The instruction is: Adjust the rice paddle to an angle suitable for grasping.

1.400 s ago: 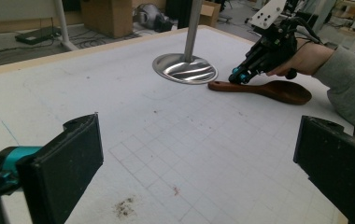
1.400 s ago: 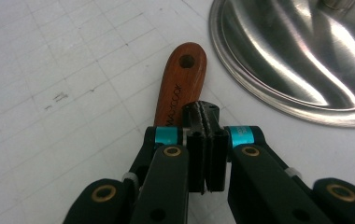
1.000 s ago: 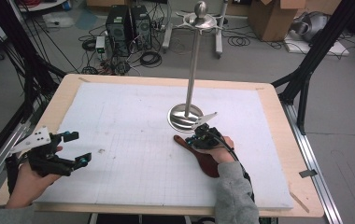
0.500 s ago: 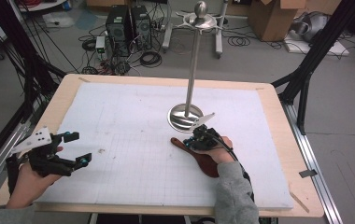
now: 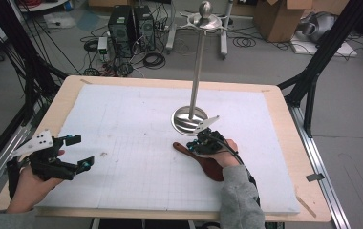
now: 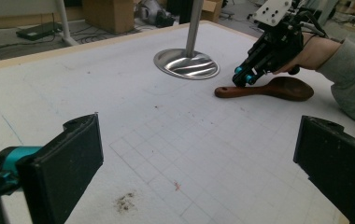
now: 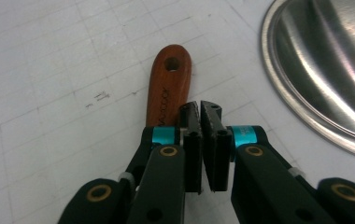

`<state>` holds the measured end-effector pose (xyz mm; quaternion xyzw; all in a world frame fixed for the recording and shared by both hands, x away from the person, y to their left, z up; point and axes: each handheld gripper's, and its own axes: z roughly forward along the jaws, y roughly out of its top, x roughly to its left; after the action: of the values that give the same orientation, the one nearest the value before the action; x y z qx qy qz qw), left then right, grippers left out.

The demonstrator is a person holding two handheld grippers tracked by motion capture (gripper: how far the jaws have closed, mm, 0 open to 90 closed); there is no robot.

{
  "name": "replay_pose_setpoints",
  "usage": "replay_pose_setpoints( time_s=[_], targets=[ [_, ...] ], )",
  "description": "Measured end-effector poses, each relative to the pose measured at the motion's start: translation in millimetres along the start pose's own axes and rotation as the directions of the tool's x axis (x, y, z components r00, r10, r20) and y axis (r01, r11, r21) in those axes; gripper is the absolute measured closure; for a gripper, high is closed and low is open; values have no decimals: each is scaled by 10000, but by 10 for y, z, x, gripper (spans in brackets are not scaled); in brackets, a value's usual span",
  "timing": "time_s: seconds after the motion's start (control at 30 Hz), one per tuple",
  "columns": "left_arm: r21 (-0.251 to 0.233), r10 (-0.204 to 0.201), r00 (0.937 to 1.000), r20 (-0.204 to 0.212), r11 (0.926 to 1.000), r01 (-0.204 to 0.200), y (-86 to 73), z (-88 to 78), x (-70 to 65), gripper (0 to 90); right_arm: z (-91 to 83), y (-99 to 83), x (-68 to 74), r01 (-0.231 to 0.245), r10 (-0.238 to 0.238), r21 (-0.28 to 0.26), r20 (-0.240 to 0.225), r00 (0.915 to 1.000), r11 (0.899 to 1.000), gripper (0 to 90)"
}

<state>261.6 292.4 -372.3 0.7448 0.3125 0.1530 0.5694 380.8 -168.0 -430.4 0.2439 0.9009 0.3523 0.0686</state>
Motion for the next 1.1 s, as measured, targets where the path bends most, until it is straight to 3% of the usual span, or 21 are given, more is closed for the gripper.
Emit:
replay_pose_setpoints(
  time_s=[0.17, 0.53, 0.67, 0.8, 1.1],
  targets=[
    [38, 2, 10000, 43, 10000, -2, 4, 21, -9, 19, -51, 4, 5, -150, 153, -258, 146, 9998, 9996, 713],
    [97, 5, 9997, 259, 10000, -8, 27, 139, 13, 19, -296, -33, 13, -540, 565, -907, 250, 9981, 9944, 287],
    [11, -44, 9993, 379, 10000, 44, 51, 177, 19, 19, -395, -48, 43, -582, 572, -1010, -133, 9983, 9932, 234],
    [-1, 5, 9988, 497, 10000, -5, 72, 218, 4, 19, -517, -53, 73, -519, 519, -1399, -40, 9986, 9888, 151],
    [74, 136, 9982, 579, 9999, -140, 89, 267, -20, 19, -711, -65, 119, -322, 317, -1737, -58, 9995, 9843, 132]
  ],
)
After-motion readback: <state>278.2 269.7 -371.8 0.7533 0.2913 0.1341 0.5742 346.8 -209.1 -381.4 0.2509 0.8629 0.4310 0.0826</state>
